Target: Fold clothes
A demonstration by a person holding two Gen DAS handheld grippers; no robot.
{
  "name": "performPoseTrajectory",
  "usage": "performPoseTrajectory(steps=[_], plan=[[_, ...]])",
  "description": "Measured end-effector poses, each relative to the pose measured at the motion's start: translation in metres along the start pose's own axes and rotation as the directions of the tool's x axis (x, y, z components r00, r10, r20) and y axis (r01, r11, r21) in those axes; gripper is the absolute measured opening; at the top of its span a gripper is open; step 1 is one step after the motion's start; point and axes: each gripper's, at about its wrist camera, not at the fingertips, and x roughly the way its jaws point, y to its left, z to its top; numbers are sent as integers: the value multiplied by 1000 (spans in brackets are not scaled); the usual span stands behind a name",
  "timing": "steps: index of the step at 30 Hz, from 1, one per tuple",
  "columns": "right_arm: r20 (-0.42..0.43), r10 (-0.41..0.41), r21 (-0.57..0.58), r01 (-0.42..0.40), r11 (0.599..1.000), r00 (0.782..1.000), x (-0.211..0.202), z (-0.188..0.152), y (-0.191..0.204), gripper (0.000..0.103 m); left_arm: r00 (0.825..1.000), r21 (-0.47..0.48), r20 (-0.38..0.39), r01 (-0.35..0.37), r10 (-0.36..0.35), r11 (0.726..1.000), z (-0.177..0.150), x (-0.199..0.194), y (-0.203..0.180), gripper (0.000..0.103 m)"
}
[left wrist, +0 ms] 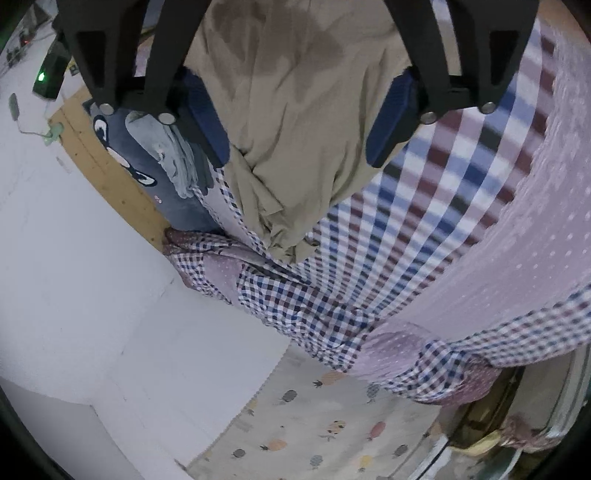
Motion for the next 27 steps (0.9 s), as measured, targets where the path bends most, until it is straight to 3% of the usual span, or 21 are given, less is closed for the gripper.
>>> performPoseTrajectory(steps=[3,8,15,22,26,27], plan=[[45,18,-48,-16,999,999,23,31,8,47,1000,34,-8,6,-6,999,11,25,-11,84],[117,52,-128,-37,991,992,62,82,21,57,999,92,-45,1,3,996,29,85,-26,84],[7,97,-188,-94,978,995,176,124,15,57,990,149,-119,-57,75,987,47,180,-21,84],[-53,49,-194,-58,979,997,272,140,-4,56,966,137,-224,-104,133,985,44,266,7,83],[-78,57,-173,-70,982,995,306,144,-13,55,938,106,-312,-124,152,987,33,298,25,59],[-83,50,-175,-64,982,995,312,144,-14,55,932,113,-327,-128,158,985,31,303,26,58]])
